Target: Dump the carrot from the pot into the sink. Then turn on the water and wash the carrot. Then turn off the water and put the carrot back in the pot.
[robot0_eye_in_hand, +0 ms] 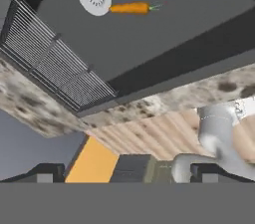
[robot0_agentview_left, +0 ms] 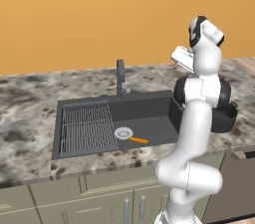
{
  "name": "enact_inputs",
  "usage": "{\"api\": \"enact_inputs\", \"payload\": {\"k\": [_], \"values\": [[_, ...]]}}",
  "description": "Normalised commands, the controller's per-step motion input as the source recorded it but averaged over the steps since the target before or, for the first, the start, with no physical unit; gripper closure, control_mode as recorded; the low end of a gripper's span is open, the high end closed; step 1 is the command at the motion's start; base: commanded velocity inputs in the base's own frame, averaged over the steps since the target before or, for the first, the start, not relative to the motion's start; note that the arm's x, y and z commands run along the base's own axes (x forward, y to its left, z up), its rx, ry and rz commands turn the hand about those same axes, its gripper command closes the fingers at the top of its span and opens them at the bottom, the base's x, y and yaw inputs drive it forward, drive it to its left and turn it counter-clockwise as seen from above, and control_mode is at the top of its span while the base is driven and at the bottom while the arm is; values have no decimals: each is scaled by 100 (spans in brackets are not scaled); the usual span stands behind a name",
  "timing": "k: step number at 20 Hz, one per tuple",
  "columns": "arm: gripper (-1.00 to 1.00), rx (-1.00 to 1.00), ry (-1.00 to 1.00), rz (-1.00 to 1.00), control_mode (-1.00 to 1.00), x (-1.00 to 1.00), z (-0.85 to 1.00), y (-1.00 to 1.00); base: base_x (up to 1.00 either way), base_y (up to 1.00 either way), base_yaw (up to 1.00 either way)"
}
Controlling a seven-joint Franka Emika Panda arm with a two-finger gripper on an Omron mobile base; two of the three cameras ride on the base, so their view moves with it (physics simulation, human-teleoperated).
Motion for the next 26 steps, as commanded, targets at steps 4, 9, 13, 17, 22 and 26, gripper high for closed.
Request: {"api": "enact_inputs", "payload": {"k": [4,9,13,17,22,26], "values": [[-100,-7,-85,0,-100,-100,-29,0,0,0,0],[-100,-12,-99,0,-100,-100,-24,6,0,0,0],[-100,-7,-69,0,-100,-86,7,11,0,0,0],[-100,-5,-34,0,-100,-15,35,14,0,0,0],[-100,-2,-3,0,-100,11,47,29,0,0,0],[-100,-13,1,1,-100,13,35,34,0,0,0]]}}
